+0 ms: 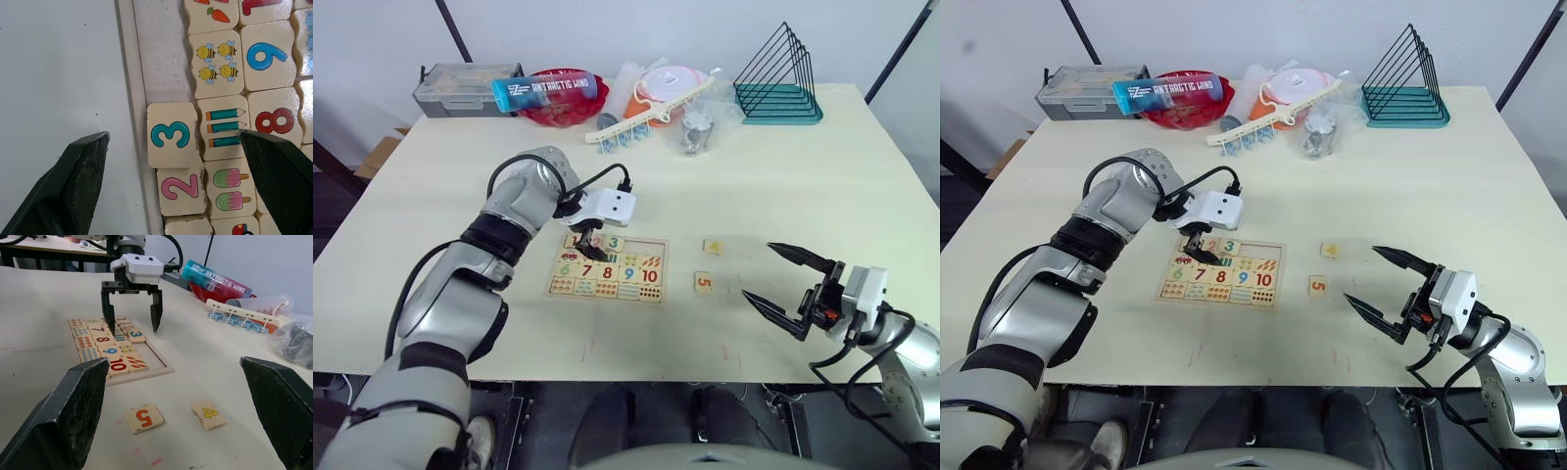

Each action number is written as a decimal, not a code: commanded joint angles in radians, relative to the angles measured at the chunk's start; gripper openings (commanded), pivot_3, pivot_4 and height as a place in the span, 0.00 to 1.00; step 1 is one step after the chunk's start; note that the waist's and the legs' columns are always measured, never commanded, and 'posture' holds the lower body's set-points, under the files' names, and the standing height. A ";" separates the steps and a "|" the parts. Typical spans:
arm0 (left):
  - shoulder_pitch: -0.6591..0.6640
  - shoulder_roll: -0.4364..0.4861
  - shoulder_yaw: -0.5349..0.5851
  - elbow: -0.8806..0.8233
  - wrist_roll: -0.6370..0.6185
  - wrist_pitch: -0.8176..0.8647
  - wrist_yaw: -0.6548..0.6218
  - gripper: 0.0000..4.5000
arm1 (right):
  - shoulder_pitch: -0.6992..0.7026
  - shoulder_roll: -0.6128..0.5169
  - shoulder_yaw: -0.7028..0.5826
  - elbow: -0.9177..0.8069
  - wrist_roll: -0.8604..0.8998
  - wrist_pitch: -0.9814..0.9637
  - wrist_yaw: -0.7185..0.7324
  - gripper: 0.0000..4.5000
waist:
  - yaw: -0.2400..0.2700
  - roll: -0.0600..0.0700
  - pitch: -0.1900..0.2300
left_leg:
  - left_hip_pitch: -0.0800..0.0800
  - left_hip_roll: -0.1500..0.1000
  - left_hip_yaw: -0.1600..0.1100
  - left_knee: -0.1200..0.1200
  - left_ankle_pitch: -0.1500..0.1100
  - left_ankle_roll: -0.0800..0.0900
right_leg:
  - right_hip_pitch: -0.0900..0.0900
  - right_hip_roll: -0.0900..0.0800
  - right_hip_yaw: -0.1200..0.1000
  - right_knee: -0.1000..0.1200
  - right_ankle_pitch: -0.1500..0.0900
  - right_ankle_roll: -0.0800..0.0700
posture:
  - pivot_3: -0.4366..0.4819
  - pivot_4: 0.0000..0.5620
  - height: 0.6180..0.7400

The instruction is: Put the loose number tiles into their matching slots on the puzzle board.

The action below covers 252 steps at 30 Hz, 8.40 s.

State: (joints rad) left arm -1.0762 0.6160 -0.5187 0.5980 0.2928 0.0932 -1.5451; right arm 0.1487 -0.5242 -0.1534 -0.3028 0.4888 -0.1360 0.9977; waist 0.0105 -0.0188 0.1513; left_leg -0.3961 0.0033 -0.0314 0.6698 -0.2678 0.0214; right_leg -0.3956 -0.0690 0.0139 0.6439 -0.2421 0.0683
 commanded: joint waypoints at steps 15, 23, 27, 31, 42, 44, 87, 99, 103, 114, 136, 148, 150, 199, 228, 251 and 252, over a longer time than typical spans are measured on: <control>-0.063 -0.024 0.260 0.360 -0.211 -0.263 0.058 0.99 | -0.004 0.001 -0.005 0.000 0.010 -0.037 0.002 1.00 | -0.001 0.000 0.000 | 0.000 0.000 0.000 0.000 0.000 0.000 | 0.000 0.000 0.000 0.000 0.000 0.000 | 0.48 0.27 1.00; -0.042 -0.057 0.324 0.495 -0.226 -0.387 0.144 0.88 | 0.004 -0.001 -0.006 -0.004 0.013 -0.035 0.003 1.00 | 0.001 0.000 0.000 | 0.000 0.000 0.000 0.000 0.000 0.000 | 0.000 0.000 0.000 0.000 0.000 0.000 | 0.48 0.27 1.00; -0.042 -0.062 0.330 0.532 -0.221 -0.411 0.132 0.53 | 0.009 -0.006 -0.011 -0.007 0.015 -0.032 0.004 1.00 | 0.000 0.000 0.000 | 0.000 0.000 0.000 0.000 0.000 0.000 | 0.000 0.000 0.000 0.000 0.000 0.000 | 0.48 0.27 1.00; -0.037 -0.051 0.338 0.545 -0.227 -0.413 0.078 0.17 | 0.018 -0.011 -0.018 -0.013 0.019 -0.030 0.004 1.00 | 0.000 0.000 0.000 | 0.000 0.000 0.000 0.000 0.000 0.000 | 0.000 0.000 0.000 0.001 0.000 0.000 | 0.48 0.27 1.00; 0.009 -0.002 0.336 0.532 -0.222 -0.410 -0.019 0.01 | 0.017 -0.021 -0.018 -0.016 0.025 -0.023 0.005 1.00 | -0.002 0.000 0.000 | 0.000 0.000 0.000 0.000 0.000 0.000 | 0.000 0.000 -0.001 0.001 0.000 0.000 | 0.48 0.27 1.00; 0.015 0.007 0.336 0.531 -0.221 -0.410 -0.022 0.01 | 0.016 -0.025 -0.019 -0.015 0.028 -0.021 0.007 1.00 | 0.000 0.000 0.000 | 0.000 0.000 0.000 0.000 0.000 0.000 | 0.000 0.000 -0.001 0.001 0.000 0.000 | 0.48 0.27 1.00; 0.051 -0.026 0.312 0.564 -0.176 -0.455 0.015 0.01 | -0.009 -0.033 -0.015 -0.008 0.027 -0.006 0.009 1.00 | 0.001 0.000 0.000 | 0.000 0.000 0.000 0.000 0.000 0.000 | 0.000 0.000 -0.001 0.001 0.000 0.000 | 0.48 0.27 1.00; 0.052 -0.031 0.309 0.573 -0.168 -0.463 0.023 0.01 | -0.008 -0.035 -0.015 -0.007 0.024 -0.009 0.011 1.00 | 0.000 0.000 -0.001 | 0.000 0.000 0.000 0.000 0.000 0.000 | 0.000 0.000 -0.001 0.001 0.000 0.000 | 0.48 0.27 1.00; 0.050 -0.027 0.309 0.579 -0.166 -0.465 0.029 0.01 | -0.008 -0.035 -0.015 -0.007 0.024 -0.010 0.012 1.00 | 0.000 0.000 -0.001 | 0.000 0.000 0.000 0.000 0.000 0.000 | 0.000 0.000 0.000 0.001 0.000 0.000 | 0.48 0.27 1.00; 0.036 -0.004 0.411 0.570 -0.279 -0.376 -0.047 0.01 | -0.003 -0.037 -0.018 -0.011 0.031 -0.005 0.017 1.00 | -0.002 0.000 0.000 | 0.000 0.000 0.000 0.000 0.000 0.000 | 0.000 0.000 -0.001 0.001 0.000 0.000 | 0.48 0.27 1.00; 0.570 0.143 0.748 -0.059 -0.612 -0.036 0.143 0.64 | 0.083 -0.062 -0.117 -0.039 0.109 0.121 -0.037 1.00 | -0.021 0.000 0.000 | 0.001 0.001 -0.004 0.000 0.000 0.000 | 0.000 -0.001 0.001 0.002 0.000 0.000 | 0.48 0.27 1.00; 1.086 0.133 0.944 -0.444 -0.736 -0.003 0.313 0.99 | 0.235 -0.021 -0.218 -0.037 0.092 0.095 -0.090 1.00 | -0.012 0.001 -0.001 | 0.003 0.004 -0.003 -0.001 0.000 0.000 | 0.000 -0.002 0.002 0.001 0.000 0.000 | 0.48 0.27 1.00; 1.163 0.103 0.967 -0.512 -0.750 0.003 0.358 0.99 | 0.262 -0.013 -0.230 -0.049 0.099 0.098 -0.096 1.00 | -0.012 0.001 -0.001 | 0.003 0.004 -0.003 -0.001 0.000 0.000 | 0.001 -0.002 0.003 0.001 0.000 0.000 | 0.48 0.27 1.00; 1.262 0.096 0.926 -0.568 -0.766 -0.042 0.411 0.99 | 0.302 0.007 -0.170 -0.075 0.061 0.063 -0.037 1.00 | -0.012 0.002 -0.003 | 0.005 0.004 -0.002 -0.002 0.000 0.000 | 0.002 -0.002 0.003 -0.001 -0.002 -0.004 | 0.48 0.27 1.00; 0.939 0.181 0.811 -0.296 -0.819 -0.145 -0.034 0.99 | -0.515 -0.263 0.225 0.133 -0.056 0.603 0.040 1.00 | -0.023 0.003 -0.002 | 0.003 0.002 -0.002 -0.002 0.000 0.000 | 0.000 -0.001 0.002 -0.001 0.000 -0.001 | 0.48 0.27 1.00; 0.945 0.198 0.802 -0.258 -0.829 -0.212 -0.065 0.99 | -0.839 -0.098 0.455 0.603 -0.337 0.484 0.161 1.00 | -0.024 0.004 -0.001 | 0.002 0.001 -0.002 -0.002 0.000 0.000 | -0.001 -0.001 0.001 -0.001 0.000 0.000 | 0.48 0.27 1.00; 0.945 0.198 0.802 -0.258 -0.829 -0.213 -0.063 0.99 | -0.844 -0.093 0.458 0.621 -0.345 0.470 0.167 1.00 | -0.024 0.004 -0.001 | 0.002 0.001 -0.002 -0.002 0.000 0.000 | -0.001 -0.001 0.001 -0.001 0.000 0.000 | 0.48 0.27 1.00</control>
State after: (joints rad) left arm -0.1315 0.8003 0.2683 0.3465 -0.5236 -0.1029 -1.5778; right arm -0.6632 -0.6194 0.3102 0.3006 0.1581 0.3795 1.1455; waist -0.0134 -0.0148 0.1504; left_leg -0.3945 0.0047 -0.0336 0.6680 -0.2681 0.0212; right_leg -0.3968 -0.0702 0.0151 0.6429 -0.2419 0.0679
